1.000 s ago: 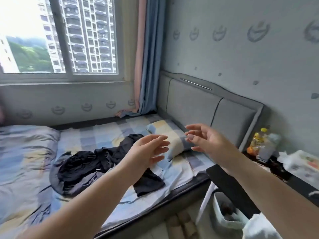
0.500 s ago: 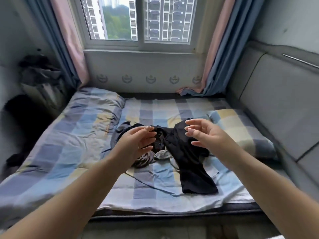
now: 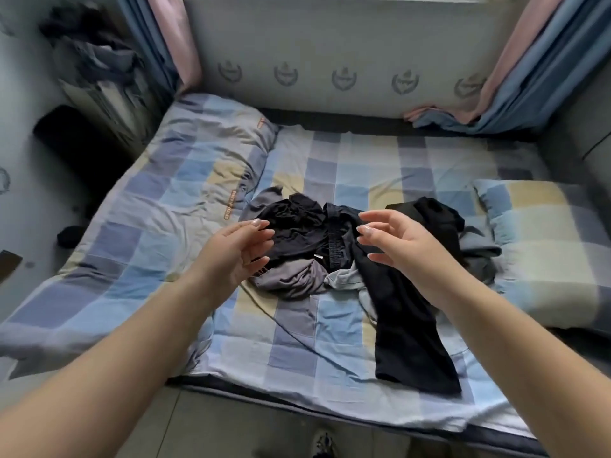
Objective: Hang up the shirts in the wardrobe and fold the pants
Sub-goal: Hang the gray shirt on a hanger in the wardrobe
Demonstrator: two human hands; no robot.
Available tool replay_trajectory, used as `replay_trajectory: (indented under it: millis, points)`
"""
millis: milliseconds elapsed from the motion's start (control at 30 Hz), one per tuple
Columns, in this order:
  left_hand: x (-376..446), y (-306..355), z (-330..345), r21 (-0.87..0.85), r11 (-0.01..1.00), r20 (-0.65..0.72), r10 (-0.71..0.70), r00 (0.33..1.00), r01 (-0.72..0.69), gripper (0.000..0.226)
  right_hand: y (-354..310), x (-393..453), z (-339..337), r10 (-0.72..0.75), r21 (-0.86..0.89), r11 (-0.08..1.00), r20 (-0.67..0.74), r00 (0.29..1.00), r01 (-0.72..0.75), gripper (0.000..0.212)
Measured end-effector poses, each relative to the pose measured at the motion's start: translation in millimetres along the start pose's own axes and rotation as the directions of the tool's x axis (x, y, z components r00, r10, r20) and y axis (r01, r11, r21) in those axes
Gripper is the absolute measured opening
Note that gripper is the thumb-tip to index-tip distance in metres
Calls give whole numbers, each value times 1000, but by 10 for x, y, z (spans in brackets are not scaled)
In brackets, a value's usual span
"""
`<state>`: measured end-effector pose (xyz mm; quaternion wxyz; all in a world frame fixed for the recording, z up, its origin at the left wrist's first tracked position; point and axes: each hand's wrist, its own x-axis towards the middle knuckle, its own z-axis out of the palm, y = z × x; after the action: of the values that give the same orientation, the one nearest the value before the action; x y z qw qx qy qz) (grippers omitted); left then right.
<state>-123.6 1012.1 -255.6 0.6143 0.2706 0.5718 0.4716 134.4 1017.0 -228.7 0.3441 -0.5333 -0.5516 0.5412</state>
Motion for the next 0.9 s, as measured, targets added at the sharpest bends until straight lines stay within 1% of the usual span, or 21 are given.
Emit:
replay_trajectory:
  millis: [133, 333, 433, 533, 600, 667, 733, 800, 833, 867, 900]
  points:
    - [483, -172, -277, -6, 998, -98, -61, 993, 61, 16, 276, 501, 119, 77, 42, 996, 1, 997, -77, 17]
    - [1267, -665, -746, 26, 992, -144, -119, 982, 124, 17, 969, 1181, 538, 163, 21, 986, 5, 987, -163, 17]
    - [1628, -1062, -1050, 42, 986, -161, -150, 975, 159, 16, 1445, 1500, 864, 196, -38, 980, 28, 980, -195, 20]
    - [2030, -1508, -1392, 93, 978, -192, -166, 967, 187, 15, 2005, 1888, 1260, 205, -114, 974, 71, 976, -196, 20]
    - [2293, -1758, -1558, 171, 965, -210, -163, 964, 201, 14, 2354, 2135, 1525, 221, -176, 964, 103, 970, -201, 20]
    - [2626, -2061, -1761, 276, 939, -219, -147, 965, 206, 13, 2788, 2449, 1851, 246, -275, 940, 132, 960, -203, 26]
    - [2857, -2310, -1899, 424, 888, -196, -100, 976, 176, 11, 3136, 2679, 2133, 262, -393, 902, 175, 949, -177, 34]
    - [3068, -2559, -2025, 579, 805, -136, -62, 989, 131, 9, 3466, 2907, 2410, 267, -518, 847, 230, 936, -114, 42]
    - [3180, -2678, -2082, 658, 745, -101, -57, 993, 109, 12, 3623, 3027, 2533, 268, -578, 813, 252, 930, -77, 45]
    - [3307, -2799, -2145, 749, 659, -55, -46, 997, 72, 19, 3789, 3156, 2657, 268, -622, 782, 269, 925, -46, 49]
    - [3413, -2894, -2187, 836, 548, 7, -30, 1000, 10, 28, 3926, 3261, 2755, 266, -656, 754, 283, 921, -16, 51]
